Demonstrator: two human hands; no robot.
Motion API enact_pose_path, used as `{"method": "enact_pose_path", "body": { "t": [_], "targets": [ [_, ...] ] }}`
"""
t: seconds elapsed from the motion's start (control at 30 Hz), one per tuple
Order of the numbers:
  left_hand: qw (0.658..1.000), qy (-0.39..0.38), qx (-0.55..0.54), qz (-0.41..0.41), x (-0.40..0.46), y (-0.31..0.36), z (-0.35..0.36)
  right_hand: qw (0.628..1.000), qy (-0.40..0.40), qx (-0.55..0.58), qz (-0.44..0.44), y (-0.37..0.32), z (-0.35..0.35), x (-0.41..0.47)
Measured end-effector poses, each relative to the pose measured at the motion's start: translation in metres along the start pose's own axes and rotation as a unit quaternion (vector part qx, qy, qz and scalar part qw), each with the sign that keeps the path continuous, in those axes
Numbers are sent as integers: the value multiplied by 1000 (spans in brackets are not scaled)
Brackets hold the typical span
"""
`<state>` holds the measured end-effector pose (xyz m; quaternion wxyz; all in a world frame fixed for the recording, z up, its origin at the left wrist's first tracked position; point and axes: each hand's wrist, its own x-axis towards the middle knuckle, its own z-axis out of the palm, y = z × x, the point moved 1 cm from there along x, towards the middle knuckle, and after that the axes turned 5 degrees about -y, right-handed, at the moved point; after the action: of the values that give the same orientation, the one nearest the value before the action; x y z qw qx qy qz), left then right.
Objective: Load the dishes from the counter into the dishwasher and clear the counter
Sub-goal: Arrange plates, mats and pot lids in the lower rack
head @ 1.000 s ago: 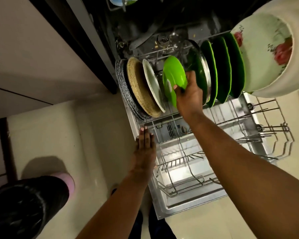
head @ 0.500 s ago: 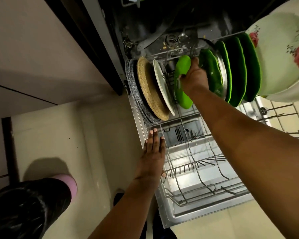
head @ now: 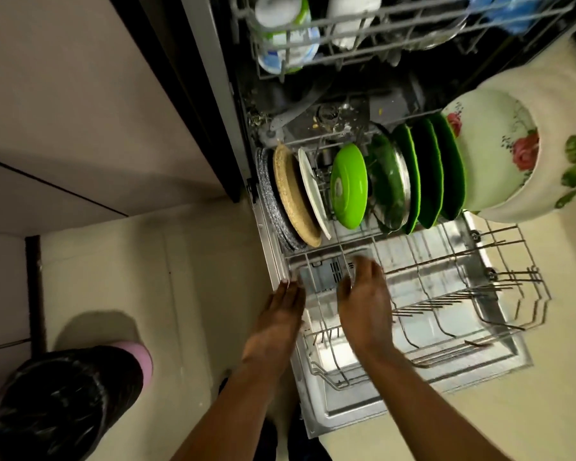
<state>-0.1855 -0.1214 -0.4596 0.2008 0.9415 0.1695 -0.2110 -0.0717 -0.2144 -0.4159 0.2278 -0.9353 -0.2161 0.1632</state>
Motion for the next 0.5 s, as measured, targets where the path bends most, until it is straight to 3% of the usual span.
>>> {"method": "enact_pose_path", "body": {
  "t": [0.23,0.5],
  "targets": [
    [998,-27,-27,-53,-84,-8,-66,993,-115,-33,-19,-22,-34,-115],
    [991,30,-49,-119,-195,-17,-183,975,-152,-128,-97,-112,-102,-117]
  ]
}}
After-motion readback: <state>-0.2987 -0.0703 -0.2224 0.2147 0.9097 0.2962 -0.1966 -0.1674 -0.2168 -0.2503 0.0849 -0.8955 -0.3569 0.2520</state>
